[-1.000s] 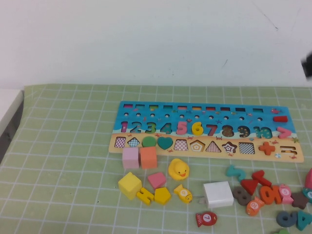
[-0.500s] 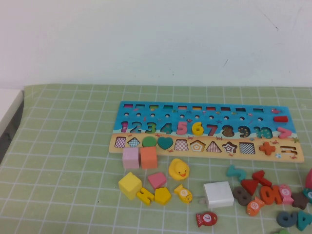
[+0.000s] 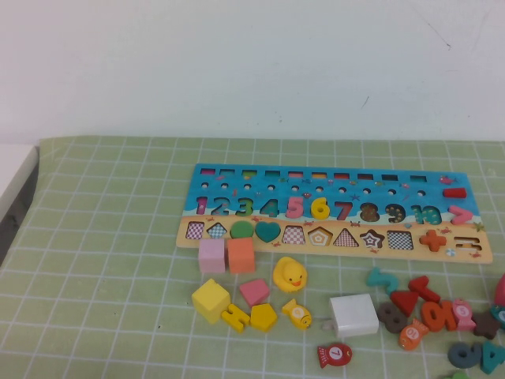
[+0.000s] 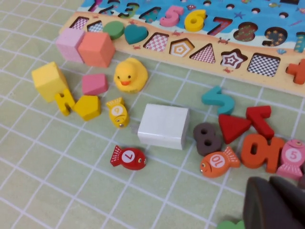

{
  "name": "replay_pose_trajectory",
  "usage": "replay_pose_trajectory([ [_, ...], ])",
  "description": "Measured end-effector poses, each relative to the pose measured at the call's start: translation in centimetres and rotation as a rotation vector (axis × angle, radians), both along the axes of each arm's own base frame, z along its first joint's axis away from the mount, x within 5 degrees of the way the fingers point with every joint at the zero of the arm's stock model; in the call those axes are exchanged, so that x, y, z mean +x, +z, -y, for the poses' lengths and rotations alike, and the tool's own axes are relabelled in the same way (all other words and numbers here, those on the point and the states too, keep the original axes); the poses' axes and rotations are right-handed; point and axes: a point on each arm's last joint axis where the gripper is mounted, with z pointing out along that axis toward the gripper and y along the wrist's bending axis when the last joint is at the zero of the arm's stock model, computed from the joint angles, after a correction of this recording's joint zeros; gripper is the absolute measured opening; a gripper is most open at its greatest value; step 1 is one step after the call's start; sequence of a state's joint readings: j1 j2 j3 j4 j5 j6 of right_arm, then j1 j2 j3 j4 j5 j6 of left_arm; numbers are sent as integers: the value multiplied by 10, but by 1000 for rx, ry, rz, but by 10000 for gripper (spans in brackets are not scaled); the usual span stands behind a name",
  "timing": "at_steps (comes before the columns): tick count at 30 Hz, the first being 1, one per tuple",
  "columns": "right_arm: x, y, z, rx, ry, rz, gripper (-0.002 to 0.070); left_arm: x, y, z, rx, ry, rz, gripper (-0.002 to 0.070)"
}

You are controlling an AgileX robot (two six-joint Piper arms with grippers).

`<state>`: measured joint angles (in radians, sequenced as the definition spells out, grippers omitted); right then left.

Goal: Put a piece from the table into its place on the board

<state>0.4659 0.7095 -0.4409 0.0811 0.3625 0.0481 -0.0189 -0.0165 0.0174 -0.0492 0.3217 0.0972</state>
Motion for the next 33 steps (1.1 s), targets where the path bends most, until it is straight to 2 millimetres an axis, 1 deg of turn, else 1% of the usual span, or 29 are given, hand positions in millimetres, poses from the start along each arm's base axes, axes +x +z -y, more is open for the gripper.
replay_pose_trajectory([
  [3,-3,1,2,-4,6,24,-1,0,0,0,-2,0,0,-2],
  [5,-9,1,7,-28,11,66,-1,0,0,0,-2,0,0,-2],
  [9,-23,-1,27,-16,-90,167,-1,0,0,0,-4,0,0,-2],
  [13,-40,-20,47,-14,-248,235,-1,0,0,0,-4,0,0,-2],
  [16,-53,-35,57,-13,-355,287,-1,0,0,0,-4,0,0,-2],
  [21,-68,-60,63,-3,-459,374,-1,0,0,0,-4,0,0,-2],
  [26,-68,-88,67,-21,-519,326,-1,0,0,0,-4,0,0,-2],
  [33,-69,-91,67,-31,-533,284,-1,0,0,0,-4,0,0,-2],
])
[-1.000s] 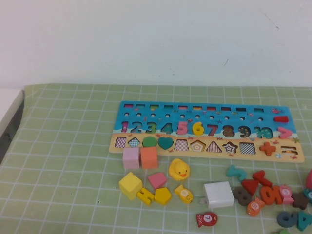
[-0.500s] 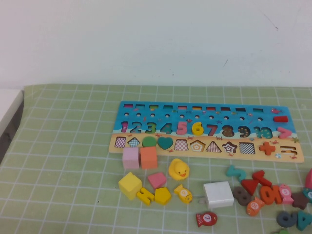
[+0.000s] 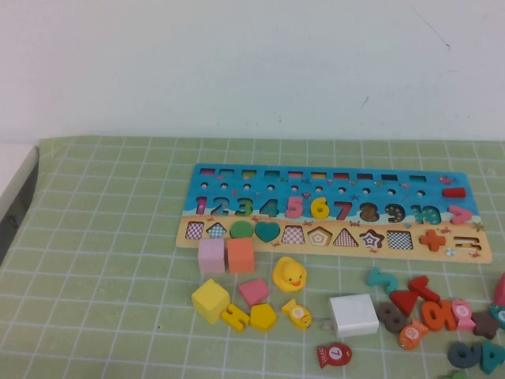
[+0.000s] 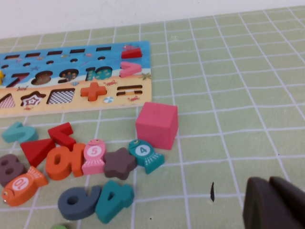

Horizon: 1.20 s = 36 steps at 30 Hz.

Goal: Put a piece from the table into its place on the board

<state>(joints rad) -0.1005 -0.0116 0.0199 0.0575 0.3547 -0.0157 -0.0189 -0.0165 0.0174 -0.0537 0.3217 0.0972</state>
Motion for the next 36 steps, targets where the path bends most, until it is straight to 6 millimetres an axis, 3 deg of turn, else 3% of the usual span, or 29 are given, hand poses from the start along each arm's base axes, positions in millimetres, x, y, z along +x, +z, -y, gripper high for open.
replay_pose_trajectory([
  [36,0,0,3,59,-60,7,-1,0,0,0,0,0,0,-2],
])
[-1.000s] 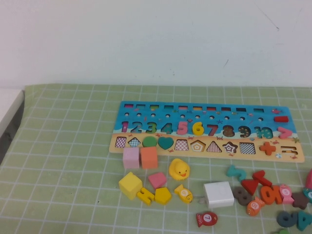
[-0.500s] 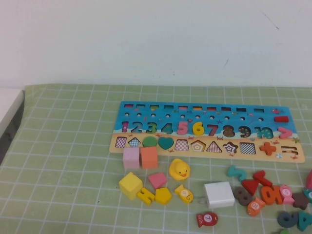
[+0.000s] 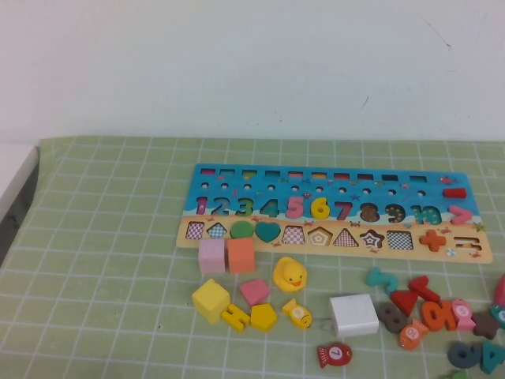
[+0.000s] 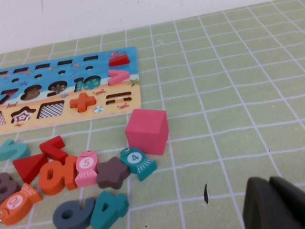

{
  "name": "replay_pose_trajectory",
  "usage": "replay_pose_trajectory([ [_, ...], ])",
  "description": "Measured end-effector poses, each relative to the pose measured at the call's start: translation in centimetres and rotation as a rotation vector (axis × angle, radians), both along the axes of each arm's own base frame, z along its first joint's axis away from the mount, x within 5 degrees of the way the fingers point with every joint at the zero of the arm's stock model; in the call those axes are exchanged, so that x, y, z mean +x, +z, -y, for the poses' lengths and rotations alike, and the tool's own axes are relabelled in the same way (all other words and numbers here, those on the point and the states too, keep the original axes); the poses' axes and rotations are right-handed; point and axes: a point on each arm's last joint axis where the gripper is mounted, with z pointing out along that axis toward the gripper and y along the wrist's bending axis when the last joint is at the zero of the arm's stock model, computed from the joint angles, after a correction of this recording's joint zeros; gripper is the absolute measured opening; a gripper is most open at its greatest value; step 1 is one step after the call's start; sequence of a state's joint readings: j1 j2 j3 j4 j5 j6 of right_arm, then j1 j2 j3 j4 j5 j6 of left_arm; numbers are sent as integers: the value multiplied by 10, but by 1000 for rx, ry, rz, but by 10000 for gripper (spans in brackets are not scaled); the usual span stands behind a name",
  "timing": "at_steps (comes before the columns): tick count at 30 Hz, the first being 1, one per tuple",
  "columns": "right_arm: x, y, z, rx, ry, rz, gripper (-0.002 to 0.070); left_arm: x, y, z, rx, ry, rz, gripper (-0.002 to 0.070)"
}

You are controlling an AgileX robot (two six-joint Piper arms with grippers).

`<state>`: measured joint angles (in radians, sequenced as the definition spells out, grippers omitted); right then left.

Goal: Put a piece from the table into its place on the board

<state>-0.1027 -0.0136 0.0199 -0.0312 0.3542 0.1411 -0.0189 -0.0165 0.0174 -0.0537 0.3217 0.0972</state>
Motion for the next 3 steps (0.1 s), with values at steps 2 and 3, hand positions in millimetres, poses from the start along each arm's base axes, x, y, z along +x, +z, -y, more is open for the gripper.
replay_pose_trajectory([
  [2,0,0,0,0,0,0,-1,0,0,0,0,0,0,-2],
  [3,0,0,0,0,0,0,-1,0,0,0,0,0,0,-2],
])
